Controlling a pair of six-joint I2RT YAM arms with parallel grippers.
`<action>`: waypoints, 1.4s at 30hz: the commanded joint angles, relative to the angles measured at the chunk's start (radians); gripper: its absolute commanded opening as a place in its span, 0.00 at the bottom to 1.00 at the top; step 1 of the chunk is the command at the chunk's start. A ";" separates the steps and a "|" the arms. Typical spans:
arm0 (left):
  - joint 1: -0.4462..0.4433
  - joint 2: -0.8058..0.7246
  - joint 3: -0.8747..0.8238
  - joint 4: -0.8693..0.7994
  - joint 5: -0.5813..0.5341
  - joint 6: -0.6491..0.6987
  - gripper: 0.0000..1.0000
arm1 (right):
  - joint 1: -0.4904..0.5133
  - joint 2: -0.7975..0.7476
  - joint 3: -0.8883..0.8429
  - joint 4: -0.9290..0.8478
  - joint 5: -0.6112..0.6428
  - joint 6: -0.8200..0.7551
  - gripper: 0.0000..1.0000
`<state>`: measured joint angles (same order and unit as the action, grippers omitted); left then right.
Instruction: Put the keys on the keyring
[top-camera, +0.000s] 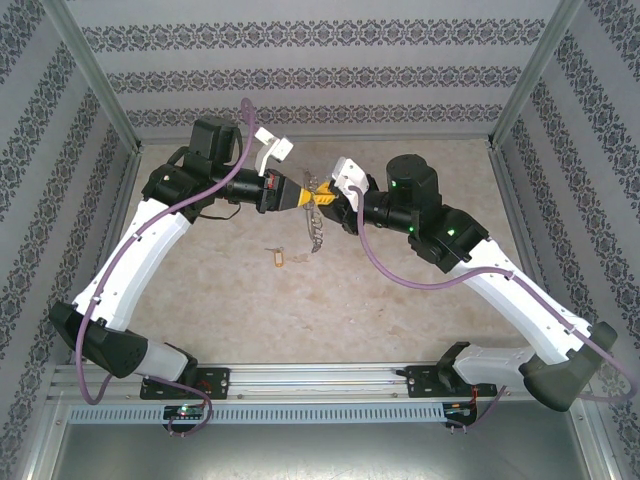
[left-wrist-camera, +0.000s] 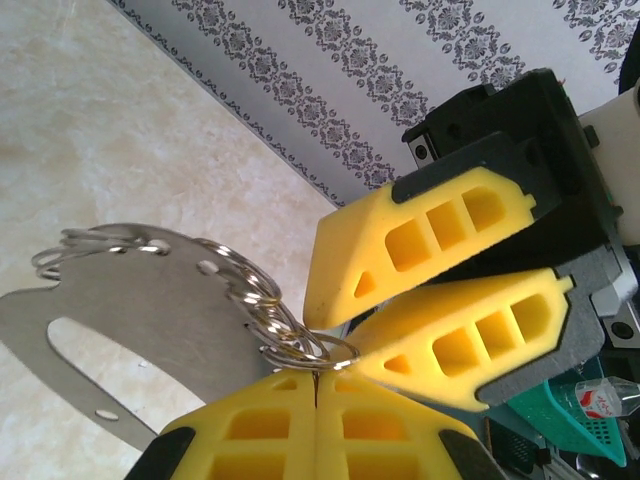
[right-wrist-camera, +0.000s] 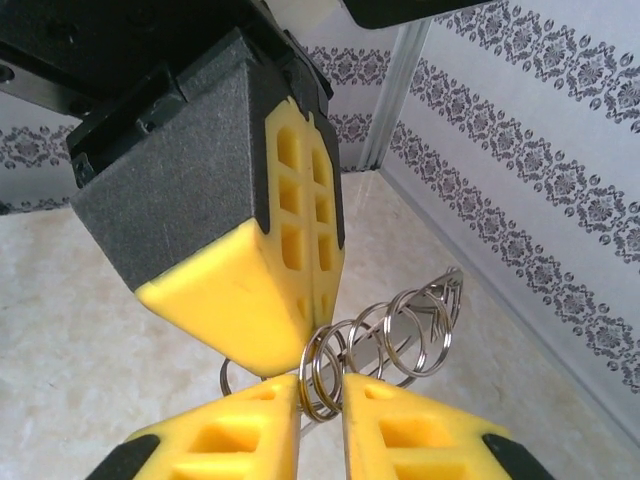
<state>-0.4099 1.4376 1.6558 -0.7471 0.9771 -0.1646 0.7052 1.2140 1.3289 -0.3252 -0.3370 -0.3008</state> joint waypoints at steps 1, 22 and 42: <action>0.014 -0.003 0.036 0.002 0.032 0.014 0.00 | 0.013 0.002 0.029 -0.005 0.026 -0.018 0.13; 0.021 -0.082 -0.038 -0.012 -0.050 0.027 0.39 | -0.005 -0.031 0.056 -0.043 -0.025 -0.049 0.00; -0.013 -0.243 0.003 0.092 -0.247 0.276 0.58 | -0.083 0.066 0.344 -0.192 -0.343 -0.008 0.00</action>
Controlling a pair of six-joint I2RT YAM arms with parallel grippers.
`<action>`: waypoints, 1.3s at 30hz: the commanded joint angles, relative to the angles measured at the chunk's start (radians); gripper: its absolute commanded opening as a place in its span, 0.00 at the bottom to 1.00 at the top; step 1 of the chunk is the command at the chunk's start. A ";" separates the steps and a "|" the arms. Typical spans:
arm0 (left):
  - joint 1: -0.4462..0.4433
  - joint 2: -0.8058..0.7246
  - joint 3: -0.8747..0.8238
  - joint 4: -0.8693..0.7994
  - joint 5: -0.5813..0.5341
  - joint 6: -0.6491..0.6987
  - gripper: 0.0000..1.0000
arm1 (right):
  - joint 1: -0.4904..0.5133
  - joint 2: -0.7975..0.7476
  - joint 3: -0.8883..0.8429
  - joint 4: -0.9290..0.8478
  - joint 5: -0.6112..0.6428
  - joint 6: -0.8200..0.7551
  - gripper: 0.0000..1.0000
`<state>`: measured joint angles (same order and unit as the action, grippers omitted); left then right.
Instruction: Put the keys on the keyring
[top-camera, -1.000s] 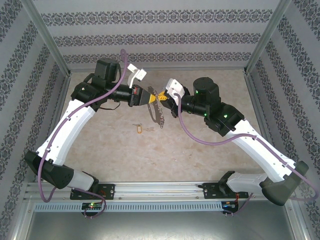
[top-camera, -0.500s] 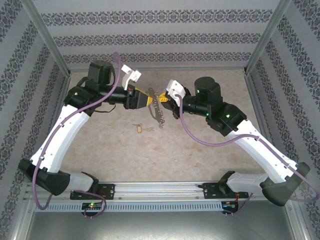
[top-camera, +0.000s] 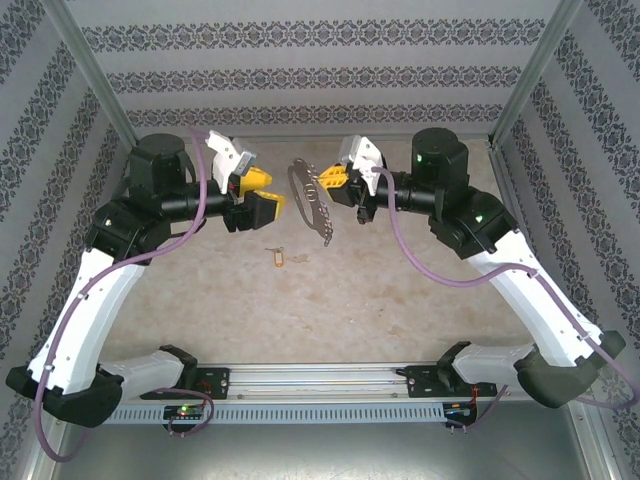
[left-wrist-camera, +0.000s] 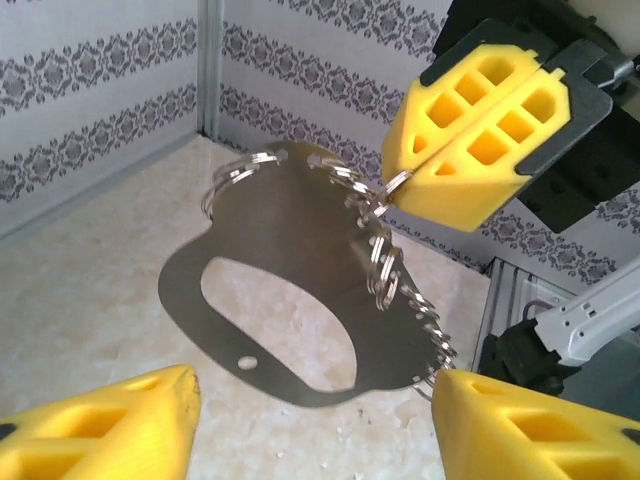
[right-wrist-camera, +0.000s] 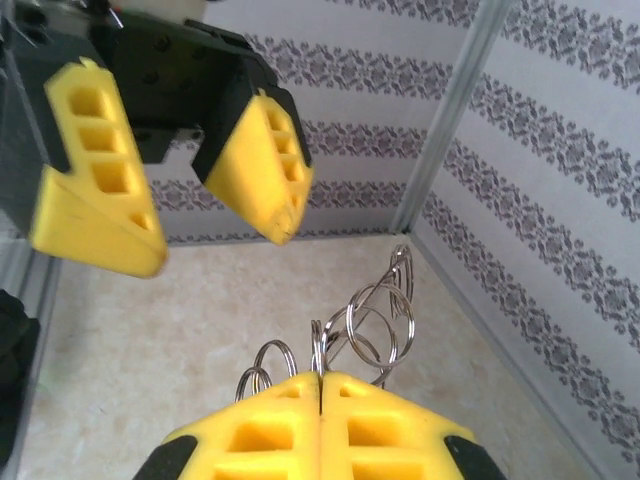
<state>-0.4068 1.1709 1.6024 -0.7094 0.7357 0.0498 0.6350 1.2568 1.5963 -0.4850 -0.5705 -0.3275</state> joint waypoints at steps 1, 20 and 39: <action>-0.016 0.034 0.079 0.064 0.006 0.062 0.56 | -0.014 0.036 0.109 -0.051 -0.127 0.017 0.00; -0.030 0.164 0.320 0.169 0.171 0.024 0.28 | -0.050 0.070 0.199 0.045 -0.228 0.158 0.00; -0.101 0.230 0.416 -0.098 0.073 0.278 0.40 | -0.075 0.094 0.195 0.056 -0.212 0.153 0.00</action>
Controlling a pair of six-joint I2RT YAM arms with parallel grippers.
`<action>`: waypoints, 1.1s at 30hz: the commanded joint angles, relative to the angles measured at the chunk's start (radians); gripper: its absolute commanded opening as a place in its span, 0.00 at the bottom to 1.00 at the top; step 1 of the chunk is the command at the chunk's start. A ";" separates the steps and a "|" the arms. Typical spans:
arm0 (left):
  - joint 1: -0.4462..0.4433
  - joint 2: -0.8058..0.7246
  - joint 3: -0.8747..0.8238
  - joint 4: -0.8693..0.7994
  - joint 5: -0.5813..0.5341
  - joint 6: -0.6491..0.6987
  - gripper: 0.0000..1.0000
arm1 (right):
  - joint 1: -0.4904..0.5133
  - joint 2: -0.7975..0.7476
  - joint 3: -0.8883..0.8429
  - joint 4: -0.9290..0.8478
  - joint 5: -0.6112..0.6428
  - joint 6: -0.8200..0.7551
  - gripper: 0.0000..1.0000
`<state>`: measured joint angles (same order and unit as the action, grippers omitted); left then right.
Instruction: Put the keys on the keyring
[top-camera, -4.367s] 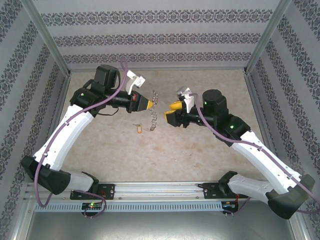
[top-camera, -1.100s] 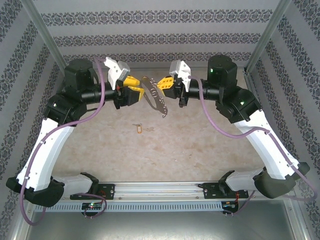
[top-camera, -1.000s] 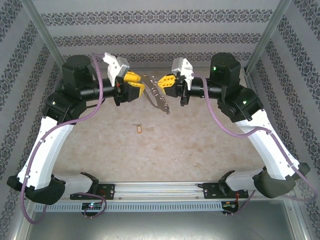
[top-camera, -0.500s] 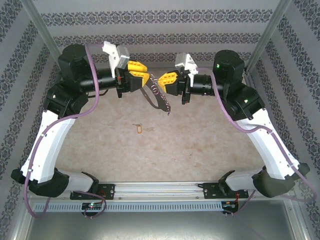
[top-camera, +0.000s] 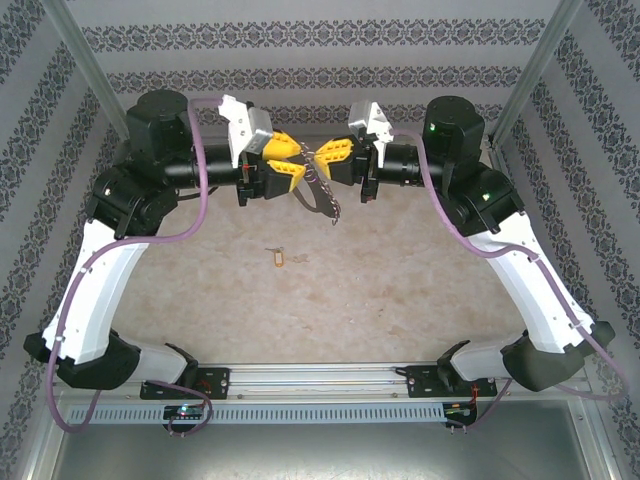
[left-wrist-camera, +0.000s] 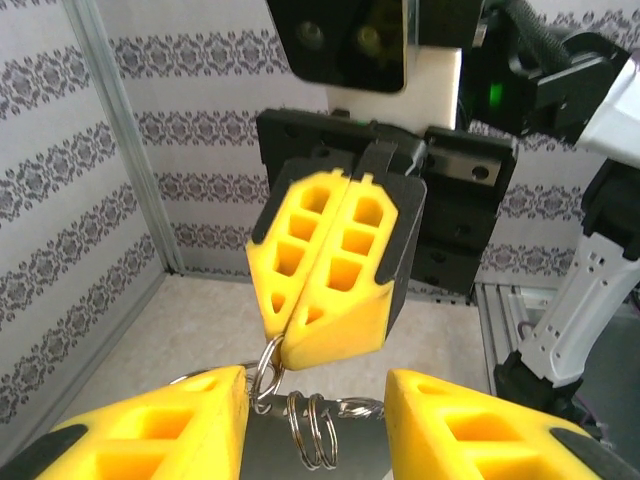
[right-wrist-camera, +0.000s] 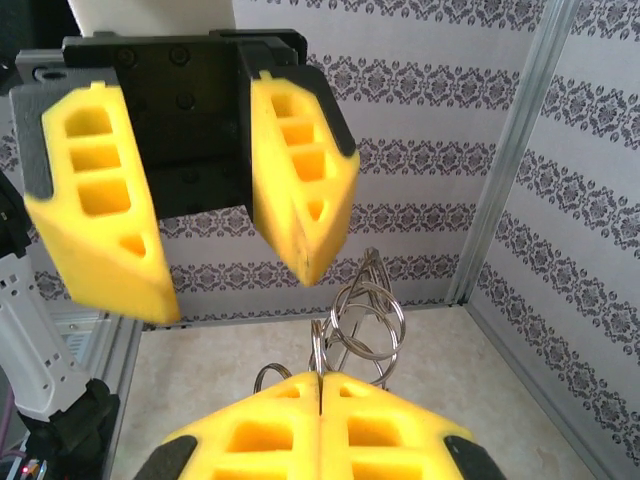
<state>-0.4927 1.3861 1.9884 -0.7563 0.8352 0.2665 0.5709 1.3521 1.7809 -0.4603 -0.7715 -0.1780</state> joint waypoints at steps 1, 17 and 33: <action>-0.015 0.020 0.035 -0.055 -0.034 0.067 0.40 | -0.010 -0.001 0.012 0.028 -0.011 0.000 0.00; -0.036 0.063 0.087 -0.085 -0.035 0.070 0.16 | -0.011 -0.024 -0.016 -0.005 -0.023 -0.032 0.00; -0.079 0.089 0.136 -0.172 -0.019 0.093 0.13 | -0.008 -0.027 -0.021 0.003 -0.048 -0.027 0.00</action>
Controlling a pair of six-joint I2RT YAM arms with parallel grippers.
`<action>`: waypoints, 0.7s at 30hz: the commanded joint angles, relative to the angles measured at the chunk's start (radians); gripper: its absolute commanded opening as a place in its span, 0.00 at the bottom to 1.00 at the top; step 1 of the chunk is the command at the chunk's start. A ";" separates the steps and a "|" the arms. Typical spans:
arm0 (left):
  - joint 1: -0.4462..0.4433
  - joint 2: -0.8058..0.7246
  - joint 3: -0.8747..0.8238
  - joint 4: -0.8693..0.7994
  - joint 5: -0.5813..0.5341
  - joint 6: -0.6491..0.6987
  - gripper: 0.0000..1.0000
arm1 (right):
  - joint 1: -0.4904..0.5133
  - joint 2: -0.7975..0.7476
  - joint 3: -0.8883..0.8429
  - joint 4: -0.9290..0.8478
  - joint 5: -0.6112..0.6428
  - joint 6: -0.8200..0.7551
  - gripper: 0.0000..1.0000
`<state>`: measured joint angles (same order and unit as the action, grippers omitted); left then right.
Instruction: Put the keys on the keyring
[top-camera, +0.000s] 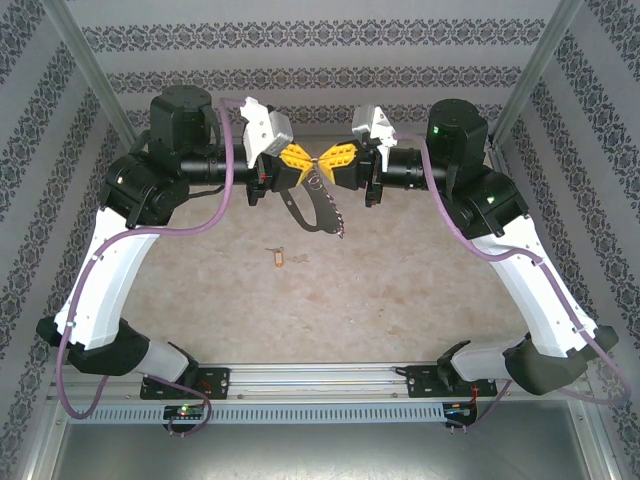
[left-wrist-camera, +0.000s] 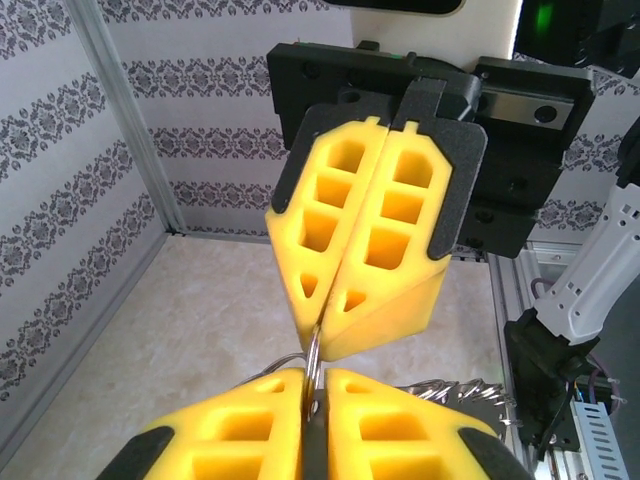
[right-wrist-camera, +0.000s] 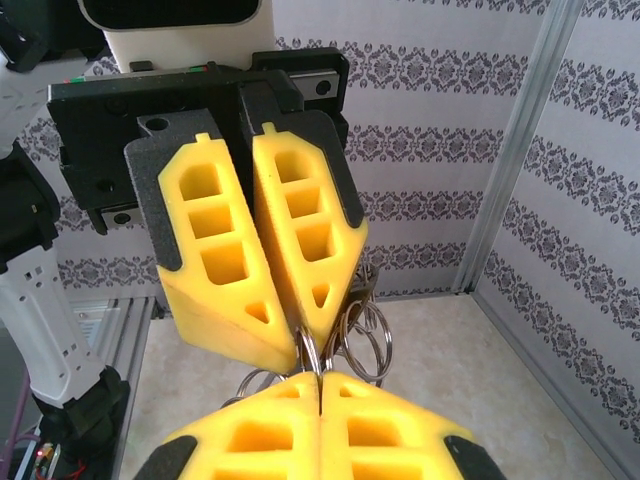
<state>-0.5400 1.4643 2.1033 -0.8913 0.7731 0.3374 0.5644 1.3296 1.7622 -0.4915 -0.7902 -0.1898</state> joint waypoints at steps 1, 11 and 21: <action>-0.031 0.011 0.021 -0.037 0.041 0.022 0.13 | -0.001 -0.004 -0.003 0.034 -0.029 -0.015 0.00; -0.031 -0.017 -0.031 0.012 -0.010 0.013 0.00 | -0.003 -0.025 -0.027 0.048 -0.003 -0.004 0.00; 0.008 -0.084 -0.143 0.179 0.064 -0.101 0.00 | -0.106 -0.137 -0.198 0.215 0.018 0.167 0.27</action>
<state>-0.5461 1.4261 1.9739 -0.8314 0.7746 0.2977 0.4793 1.2301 1.5883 -0.3725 -0.7654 -0.0925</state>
